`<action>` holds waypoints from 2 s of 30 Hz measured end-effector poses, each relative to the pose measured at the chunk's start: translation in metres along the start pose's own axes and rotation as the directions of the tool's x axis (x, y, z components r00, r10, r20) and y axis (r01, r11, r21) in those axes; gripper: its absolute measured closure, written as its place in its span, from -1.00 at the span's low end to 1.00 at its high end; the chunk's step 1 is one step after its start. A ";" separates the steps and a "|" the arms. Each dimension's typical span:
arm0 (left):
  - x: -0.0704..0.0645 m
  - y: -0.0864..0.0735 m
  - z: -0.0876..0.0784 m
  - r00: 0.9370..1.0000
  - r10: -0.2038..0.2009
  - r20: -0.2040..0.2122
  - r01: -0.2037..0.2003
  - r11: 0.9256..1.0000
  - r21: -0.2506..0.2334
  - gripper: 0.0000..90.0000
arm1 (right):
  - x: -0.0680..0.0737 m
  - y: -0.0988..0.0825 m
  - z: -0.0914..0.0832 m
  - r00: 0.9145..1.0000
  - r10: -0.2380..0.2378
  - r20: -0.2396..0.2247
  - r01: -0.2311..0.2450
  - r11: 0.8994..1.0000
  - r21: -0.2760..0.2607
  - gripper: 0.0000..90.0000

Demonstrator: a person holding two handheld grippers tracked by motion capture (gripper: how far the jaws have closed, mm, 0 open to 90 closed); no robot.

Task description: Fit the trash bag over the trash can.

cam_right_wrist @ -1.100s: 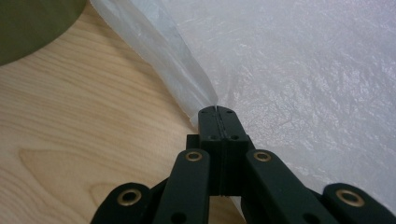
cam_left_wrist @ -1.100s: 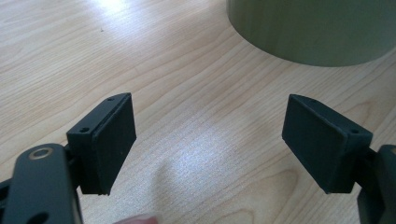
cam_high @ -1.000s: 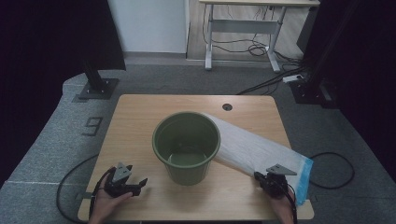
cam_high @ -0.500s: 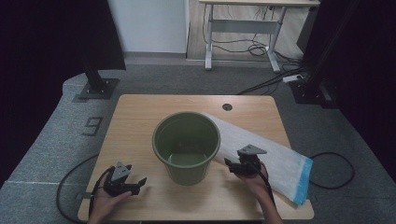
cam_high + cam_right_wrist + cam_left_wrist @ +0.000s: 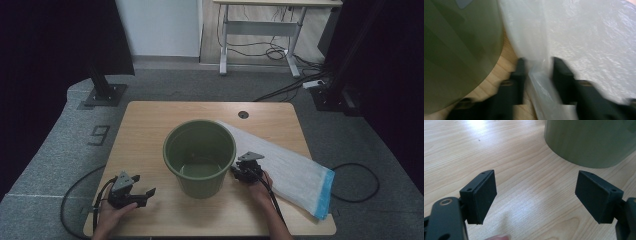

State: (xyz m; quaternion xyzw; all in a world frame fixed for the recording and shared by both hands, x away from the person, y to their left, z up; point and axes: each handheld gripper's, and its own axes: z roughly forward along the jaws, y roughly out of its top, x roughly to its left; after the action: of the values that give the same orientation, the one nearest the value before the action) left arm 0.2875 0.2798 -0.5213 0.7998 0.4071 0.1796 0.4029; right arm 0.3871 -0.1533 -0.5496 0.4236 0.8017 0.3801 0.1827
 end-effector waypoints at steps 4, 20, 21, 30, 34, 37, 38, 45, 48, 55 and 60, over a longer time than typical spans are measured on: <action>0.002 -0.002 0.001 1.000 -0.005 -0.007 0.005 1.000 0.013 -0.61 | -0.004 -0.006 -0.010 1.000 0.020 0.017 -0.020 1.000 -0.006 0.88; 0.007 -0.004 -0.001 0.998 -0.055 0.039 0.056 0.998 -0.022 -0.61 | 0.017 -0.025 -0.041 0.999 -0.026 0.023 0.026 1.000 -0.016 0.14; 0.007 -0.005 -0.001 0.998 -0.056 0.041 0.057 0.998 -0.023 -0.61 | 0.020 -0.021 -0.038 0.999 -0.038 0.023 0.038 0.999 -0.009 0.08; 0.010 -0.007 -0.001 0.998 -0.060 0.036 0.061 0.998 -0.018 -0.61 | 0.017 -0.011 -0.013 0.997 -0.022 0.070 0.021 1.000 0.019 0.08; 0.011 -0.007 -0.002 0.997 -0.066 0.037 0.066 0.998 -0.021 -0.61 | 0.016 -0.014 -0.014 0.995 -0.020 0.095 0.020 1.000 -0.007 0.78; 0.011 -0.007 -0.002 0.997 -0.063 0.035 0.064 0.998 -0.017 -0.61 | 0.015 -0.015 -0.016 0.995 -0.027 0.101 0.027 1.000 -0.005 0.97; 0.011 -0.007 -0.002 0.997 -0.063 0.035 0.064 0.998 -0.017 -0.61 | 0.014 -0.015 -0.017 0.994 -0.022 0.105 0.023 1.000 -0.006 0.97; 0.011 -0.008 -0.001 0.997 -0.064 0.035 0.065 0.998 -0.013 -0.61 | -0.005 -0.003 -0.052 0.992 0.096 0.087 -0.082 0.984 -0.161 0.98; 0.010 -0.008 -0.001 0.997 -0.064 0.034 0.064 0.998 -0.013 -0.61 | -0.010 0.005 -0.068 0.987 0.135 0.082 -0.114 0.968 -0.224 0.98; 0.009 -0.009 -0.001 0.996 -0.072 0.045 0.073 0.997 -0.015 -0.61 | -0.014 0.022 -0.110 0.984 0.162 0.072 -0.128 0.930 -0.344 0.98; 0.009 -0.009 0.000 0.996 -0.072 0.043 0.072 0.997 -0.006 -0.61 | -0.017 0.036 -0.139 0.979 0.195 0.057 -0.154 0.893 -0.424 0.98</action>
State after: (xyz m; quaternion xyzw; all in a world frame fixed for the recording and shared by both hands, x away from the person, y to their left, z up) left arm 0.2881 0.2899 -0.5292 0.7868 0.4263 0.1493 0.4206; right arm 0.3308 -0.2172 -0.4331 0.4631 0.6507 0.5362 0.2730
